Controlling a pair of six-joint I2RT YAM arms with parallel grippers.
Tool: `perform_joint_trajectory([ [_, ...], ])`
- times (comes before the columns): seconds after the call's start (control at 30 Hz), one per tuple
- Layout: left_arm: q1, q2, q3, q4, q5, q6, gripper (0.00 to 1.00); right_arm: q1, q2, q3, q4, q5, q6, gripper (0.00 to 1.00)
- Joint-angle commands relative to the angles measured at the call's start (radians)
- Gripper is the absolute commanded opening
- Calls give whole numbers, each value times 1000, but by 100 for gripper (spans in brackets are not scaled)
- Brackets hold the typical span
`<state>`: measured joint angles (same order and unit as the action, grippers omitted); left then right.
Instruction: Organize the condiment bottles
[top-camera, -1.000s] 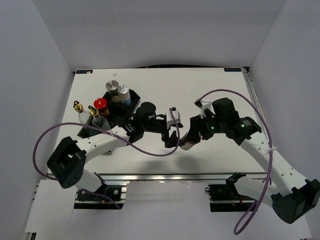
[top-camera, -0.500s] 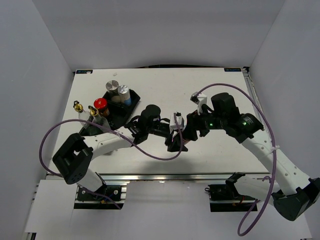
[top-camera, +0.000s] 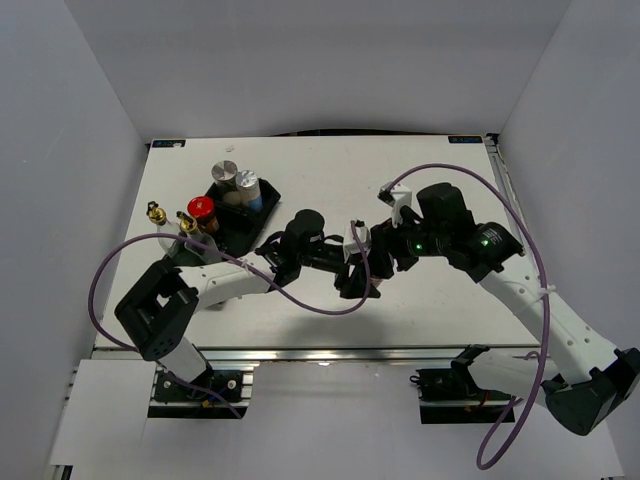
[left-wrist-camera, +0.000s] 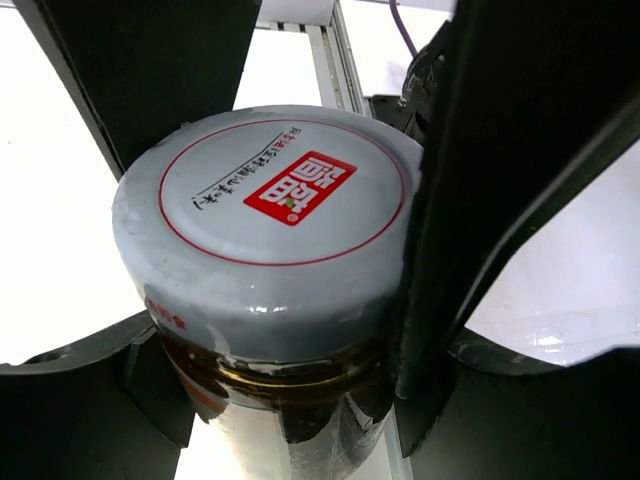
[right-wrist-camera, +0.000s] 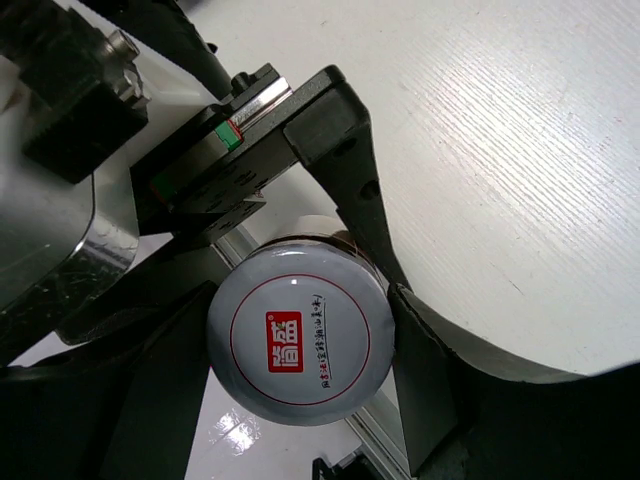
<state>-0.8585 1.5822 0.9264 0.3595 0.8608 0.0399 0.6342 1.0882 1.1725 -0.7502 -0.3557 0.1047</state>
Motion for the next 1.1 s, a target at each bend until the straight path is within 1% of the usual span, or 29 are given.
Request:
perform_joint_trajectory([
  [0.0,-10,-8,60,67,-31,-89,7,25,1,62,57,4,-8,53],
  [0.03,-10,-8,60,68,-39,-90,1,27,-1,64,58,14,-5,60],
  [0.07,-10,-7,60,65,-57,-90,0,25,-5,64,70,26,0,66],
  [0.1,-10,-8,60,65,-66,-87,0,25,-7,67,75,58,10,75],
  [0.13,-10,-8,58,59,-77,-84,0,27,-8,69,78,73,12,89],
  [0.17,-10,-8,54,62,-92,-81,0,27,-14,73,95,86,15,89],
  [0.27,-10,-7,42,81,-138,-84,0,25,-46,73,127,194,52,89],
  [0.3,-10,-4,40,87,-173,-89,0,22,-59,69,153,274,76,89],
  [0.37,-10,5,45,79,-231,-86,0,21,-94,62,181,377,89,89],
  [0.43,-10,6,49,65,-287,-84,0,21,-123,52,212,434,114,89],
  [0.47,-10,4,51,71,-327,-106,0,19,-160,40,235,458,127,89],
  [0.53,-10,1,51,76,-419,-115,0,15,-213,-16,299,593,185,90],
  [0.57,-11,-2,46,79,-455,-121,0,13,-230,-31,310,641,199,90],
  [0.6,-10,-7,45,79,-524,-124,0,9,-241,-48,310,729,213,89],
  [0.67,-10,-13,40,70,-630,-141,0,5,-270,-54,296,797,248,89],
  [0.7,-10,-17,40,64,-694,-155,0,4,-277,-56,287,857,262,89],
  [0.73,-10,-21,38,61,-844,-175,0,1,-283,-63,272,885,274,89],
  [0.77,-10,-21,41,55,-943,-216,0,-1,-283,-71,267,918,285,89],
  [0.83,-10,-10,64,10,-1136,-279,0,-4,-280,-98,268,926,286,89],
  [0.87,-10,1,77,-17,-1353,-332,0,-5,-278,-109,278,925,288,89],
  [0.93,-8,36,113,-91,-1559,-366,0,-10,-275,-132,287,913,293,89],
  [0.97,-8,47,120,-112,-1733,-406,0,-11,-278,-140,302,910,293,89],
  [1.03,-7,59,111,-113,-1892,-422,0,-16,-281,-160,319,905,287,89],
  [1.07,-4,62,101,-99,-1996,-423,0,-19,-280,-172,327,905,285,89],
])
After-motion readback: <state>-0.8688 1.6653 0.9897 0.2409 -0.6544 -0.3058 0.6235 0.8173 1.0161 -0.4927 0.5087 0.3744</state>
